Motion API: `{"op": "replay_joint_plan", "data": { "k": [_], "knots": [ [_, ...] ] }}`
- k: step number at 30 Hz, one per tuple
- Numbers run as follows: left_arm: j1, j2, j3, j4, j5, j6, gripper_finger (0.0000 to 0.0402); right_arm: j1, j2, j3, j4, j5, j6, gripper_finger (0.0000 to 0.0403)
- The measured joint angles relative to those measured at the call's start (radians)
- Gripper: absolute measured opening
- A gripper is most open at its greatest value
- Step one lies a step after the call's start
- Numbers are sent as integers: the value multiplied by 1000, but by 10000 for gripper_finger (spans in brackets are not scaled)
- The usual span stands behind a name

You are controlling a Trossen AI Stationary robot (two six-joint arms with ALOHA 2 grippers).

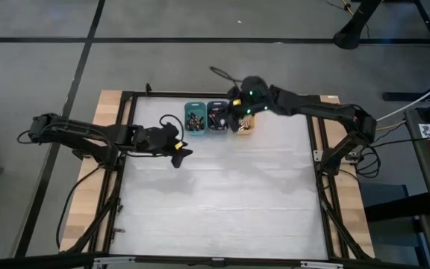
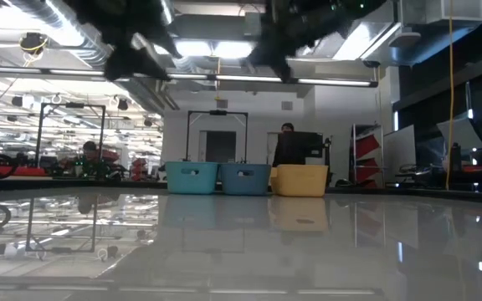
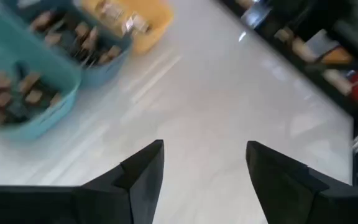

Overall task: Sort batteries
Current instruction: Put the silver battery into the yellow bin, then put the brown battery into the green bin

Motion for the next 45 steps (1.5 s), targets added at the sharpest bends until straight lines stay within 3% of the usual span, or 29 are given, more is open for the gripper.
{"op": "replay_joint_plan", "data": {
  "k": [6, 19, 26, 31, 37, 45],
  "knots": [
    [-3, -22, 0, -130, 3, -92, 203, -149, 30, 0, -257, 248, -75, 32],
    [-3, -21, 0, -100, 12, -108, 200, -255, 215, -2, -342, 259, -78, 44],
    [-3, -21, 0, -106, 64, -131, 200, -252, 219, -2, -360, 301, -102, 105],
    [-18, -17, 0, -202, 169, -160, 200, -252, 218, -2, -372, 306, -113, 146],
    [-150, 2, 0, -403, 379, -264, 200, -250, 148, -2, -400, 295, -128, 164],
    [-476, 96, 0, -552, 530, -514, 200, -155, -70, -1, -329, 273, -128, 161]
  ]
}}
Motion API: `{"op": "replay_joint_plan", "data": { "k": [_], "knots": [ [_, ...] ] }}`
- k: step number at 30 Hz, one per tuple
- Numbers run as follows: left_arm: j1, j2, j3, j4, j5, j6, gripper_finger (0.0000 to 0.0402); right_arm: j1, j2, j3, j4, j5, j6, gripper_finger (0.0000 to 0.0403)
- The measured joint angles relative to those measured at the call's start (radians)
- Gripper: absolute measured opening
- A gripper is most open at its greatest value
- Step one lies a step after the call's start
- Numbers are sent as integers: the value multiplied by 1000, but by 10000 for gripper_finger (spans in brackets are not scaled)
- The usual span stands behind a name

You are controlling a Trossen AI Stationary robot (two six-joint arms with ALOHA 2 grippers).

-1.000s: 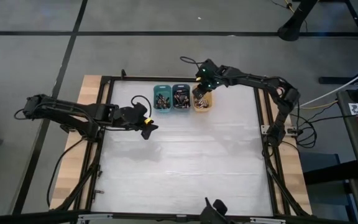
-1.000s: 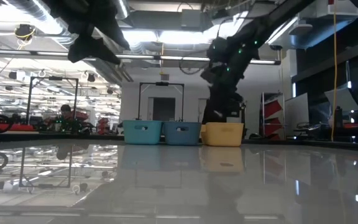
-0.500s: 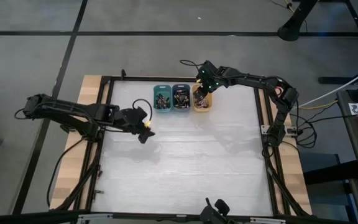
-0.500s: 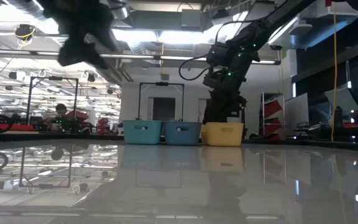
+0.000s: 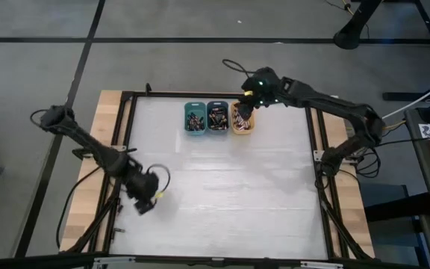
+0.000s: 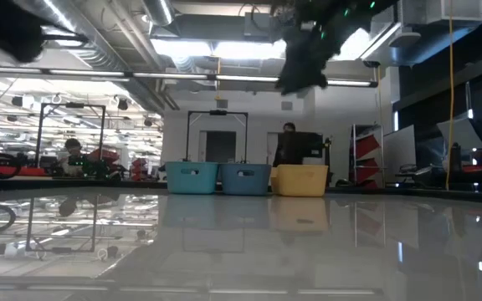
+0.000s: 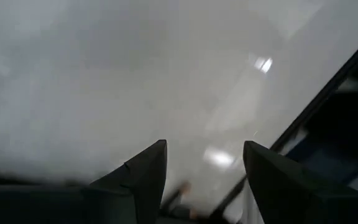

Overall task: Sort batteries
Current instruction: Put the brown battery into the green bin

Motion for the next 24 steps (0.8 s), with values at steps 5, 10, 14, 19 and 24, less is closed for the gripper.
{"op": "replay_joint_plan", "data": {
  "k": [5, 10, 14, 19, 24],
  "knots": [
    [-168, 119, -1, 50, 105, -98, 200, 65, -70, 0, 32, 43, 0, 161],
    [-291, 226, 0, 214, 167, -203, 200, 101, -78, 0, 18, 58, 0, 161],
    [-372, 303, 0, 239, 174, -269, 200, 103, -78, 0, 15, 58, 3, 160],
    [-450, 365, 0, 211, 174, -275, 197, 100, -78, 0, 19, 60, 10, 160],
    [-487, 396, 0, 196, 173, -241, 178, 100, -78, 0, 19, 60, 34, 160]
  ]
}}
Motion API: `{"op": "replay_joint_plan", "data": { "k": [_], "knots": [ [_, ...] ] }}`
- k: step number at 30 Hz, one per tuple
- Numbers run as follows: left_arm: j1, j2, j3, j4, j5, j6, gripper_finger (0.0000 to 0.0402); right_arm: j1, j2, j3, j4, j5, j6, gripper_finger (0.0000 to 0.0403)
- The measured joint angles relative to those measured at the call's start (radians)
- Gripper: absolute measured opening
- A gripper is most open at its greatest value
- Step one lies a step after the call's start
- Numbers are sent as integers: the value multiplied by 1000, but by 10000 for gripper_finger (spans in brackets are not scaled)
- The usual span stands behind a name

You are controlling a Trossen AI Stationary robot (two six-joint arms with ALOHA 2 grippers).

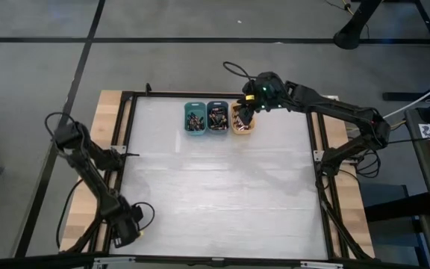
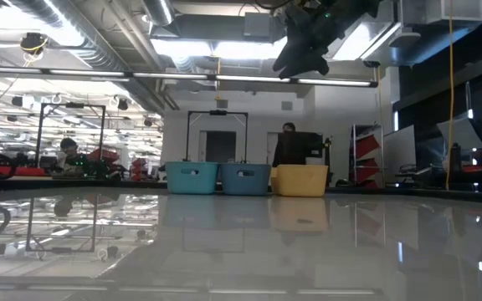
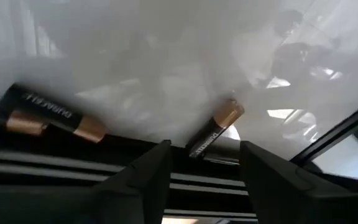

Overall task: Sort batteries
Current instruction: Put the brown battery into the green bin

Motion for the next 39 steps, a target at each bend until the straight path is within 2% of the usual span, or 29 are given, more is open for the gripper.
{"op": "replay_joint_plan", "data": {
  "k": [6, 13, 22, 28, 32, 36, 39],
  "knots": [
    [-21, 46, 1, 51, -11, 60, 159, 0, 0, 0, -7, -10, 35, 160],
    [-9, 145, 13, -6, 39, 120, 131, 1, 0, 0, -30, -11, 46, 160],
    [13, 133, 10, -53, -9, 157, 17, 1, 0, 0, -8, -11, 46, 160],
    [36, 139, 75, -112, -41, 249, 27, 0, 0, 0, 7, -11, 43, 160],
    [60, 110, 150, -222, -191, 290, 13, 0, 0, 0, 8, -11, 31, 160],
    [100, 23, 225, -335, -305, 283, 9, 0, 0, 0, 14, -12, 24, 160],
    [156, -54, 272, -400, -438, 278, 14, 0, 0, 0, 22, -18, 20, 160]
  ]
}}
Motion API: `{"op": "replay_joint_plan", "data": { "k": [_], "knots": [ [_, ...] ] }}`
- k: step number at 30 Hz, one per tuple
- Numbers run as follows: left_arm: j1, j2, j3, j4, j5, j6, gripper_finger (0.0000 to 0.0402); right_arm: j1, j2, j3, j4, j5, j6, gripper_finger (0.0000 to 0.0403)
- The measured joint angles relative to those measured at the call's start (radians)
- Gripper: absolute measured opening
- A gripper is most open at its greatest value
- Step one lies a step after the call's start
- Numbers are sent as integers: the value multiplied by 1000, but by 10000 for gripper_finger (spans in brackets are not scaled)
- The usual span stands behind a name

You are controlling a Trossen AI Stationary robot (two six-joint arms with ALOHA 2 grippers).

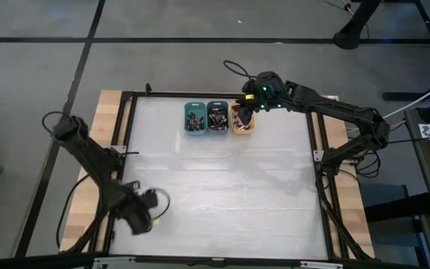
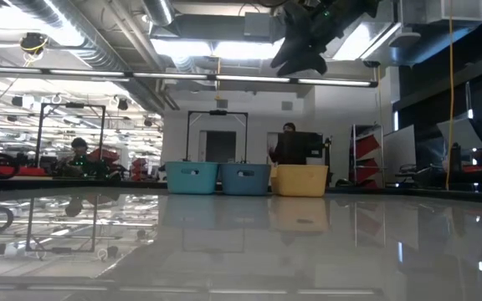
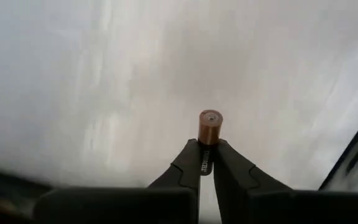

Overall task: Sort batteries
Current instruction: Put the brown battery into the green bin

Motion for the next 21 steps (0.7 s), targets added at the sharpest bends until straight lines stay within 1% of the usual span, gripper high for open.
{"op": "replay_joint_plan", "data": {
  "k": [2, 5, 9, 11, 14, 17, 19, 21],
  "knots": [
    [47, -50, 22, -23, -100, 3, 16, 0, -1, 0, 7, -14, 0, 160],
    [147, -124, 38, -38, -215, 41, 17, 0, -11, 0, 2, -23, -1, 160],
    [337, -198, 54, -20, -352, 161, 17, 0, -24, 0, -13, -20, -2, 160],
    [444, -223, 57, 10, -392, 238, 18, 0, -35, 0, -27, -20, -4, 160],
    [620, -243, 59, 86, -401, 375, 18, 0, -50, 0, -61, -11, -13, 160],
    [796, -240, 59, 191, -394, 519, 18, 0, -64, 0, -94, 45, -31, 160],
    [915, -231, 59, 279, -354, 598, 18, 0, -72, 0, -108, 68, -31, 160],
    [1028, -212, 59, 340, -283, 647, 19, -1, -77, 0, -114, 74, -31, 160]
  ]
}}
